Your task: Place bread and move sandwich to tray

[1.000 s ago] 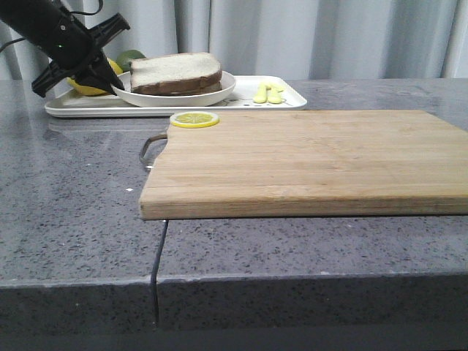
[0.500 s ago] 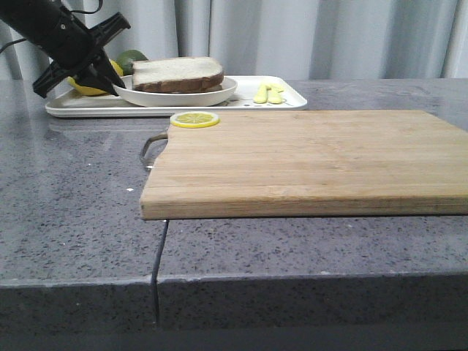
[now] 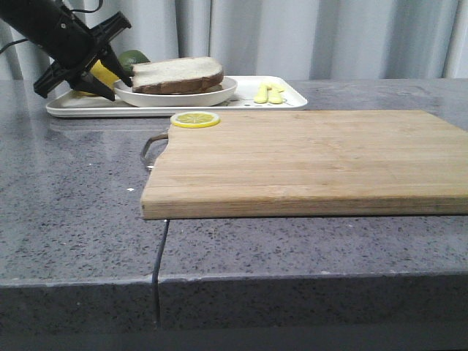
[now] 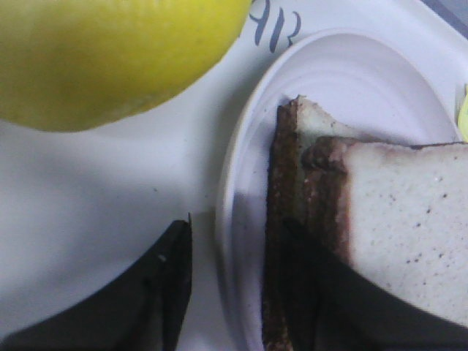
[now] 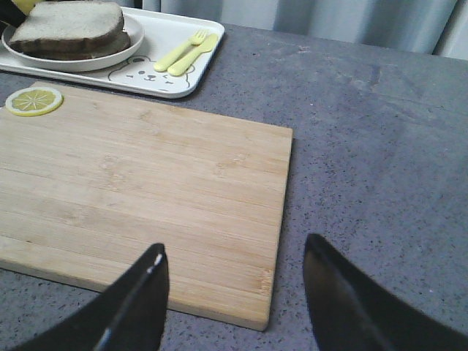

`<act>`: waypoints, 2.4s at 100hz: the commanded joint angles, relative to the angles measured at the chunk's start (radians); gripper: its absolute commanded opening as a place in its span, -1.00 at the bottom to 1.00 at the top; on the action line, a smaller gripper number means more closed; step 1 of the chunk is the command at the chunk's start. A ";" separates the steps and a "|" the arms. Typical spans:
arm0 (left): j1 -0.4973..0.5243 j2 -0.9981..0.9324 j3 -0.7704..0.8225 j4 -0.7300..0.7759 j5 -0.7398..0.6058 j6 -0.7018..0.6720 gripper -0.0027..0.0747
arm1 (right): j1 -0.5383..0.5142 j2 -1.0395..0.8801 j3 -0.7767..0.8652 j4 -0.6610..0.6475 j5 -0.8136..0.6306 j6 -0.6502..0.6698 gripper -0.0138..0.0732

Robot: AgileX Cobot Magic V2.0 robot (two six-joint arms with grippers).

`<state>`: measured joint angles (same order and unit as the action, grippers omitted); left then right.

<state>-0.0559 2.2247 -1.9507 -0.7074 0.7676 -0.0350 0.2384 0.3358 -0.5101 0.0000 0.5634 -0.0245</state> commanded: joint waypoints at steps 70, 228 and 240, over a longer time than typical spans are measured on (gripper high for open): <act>0.048 -0.201 -0.038 0.046 0.072 -0.005 -0.25 | -0.007 0.003 -0.026 -0.013 -0.064 -0.004 0.29; 0.055 -1.871 1.513 0.199 -0.595 0.357 -0.25 | -0.007 -0.149 0.088 -0.013 -0.271 -0.069 0.29; 0.056 -1.982 1.554 0.199 -0.544 0.357 -0.25 | -0.007 -0.238 0.121 -0.013 -0.237 -0.066 0.29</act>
<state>0.0048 0.2914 -0.3956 -0.5010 0.2507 0.3231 0.2370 0.1371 -0.3825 0.0000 0.3874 -0.0825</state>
